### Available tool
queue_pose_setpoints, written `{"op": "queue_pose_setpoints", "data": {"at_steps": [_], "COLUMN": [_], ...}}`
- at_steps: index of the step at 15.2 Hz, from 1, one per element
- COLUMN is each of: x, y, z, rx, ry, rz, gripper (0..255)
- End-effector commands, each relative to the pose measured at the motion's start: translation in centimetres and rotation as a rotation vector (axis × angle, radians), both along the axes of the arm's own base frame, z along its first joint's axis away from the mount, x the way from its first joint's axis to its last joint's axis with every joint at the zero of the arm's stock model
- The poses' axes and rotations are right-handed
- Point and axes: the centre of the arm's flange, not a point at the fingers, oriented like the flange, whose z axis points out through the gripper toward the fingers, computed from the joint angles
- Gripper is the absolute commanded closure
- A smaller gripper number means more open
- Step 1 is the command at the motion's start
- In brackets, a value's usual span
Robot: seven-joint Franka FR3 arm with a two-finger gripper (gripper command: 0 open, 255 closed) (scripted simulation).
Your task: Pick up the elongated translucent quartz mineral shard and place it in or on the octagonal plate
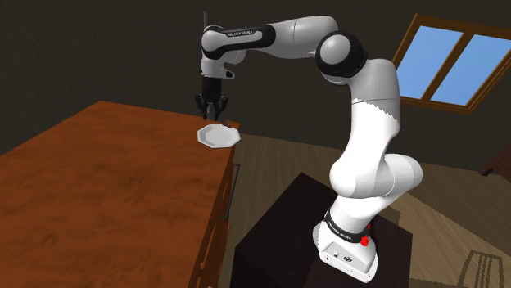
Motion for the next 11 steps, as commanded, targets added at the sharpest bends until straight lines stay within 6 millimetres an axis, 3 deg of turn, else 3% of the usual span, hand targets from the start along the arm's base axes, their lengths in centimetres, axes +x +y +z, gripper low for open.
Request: {"op": "queue_pose_setpoints", "data": {"at_steps": [1,11], "x": [-0.1,-0.1], "y": [0.0,0.0], "z": [-1.0,-6.4], "rx": [0.0,0.0], "ry": [0.0,0.0], "rz": [0.0,0.0], "gripper": [255,255]}}
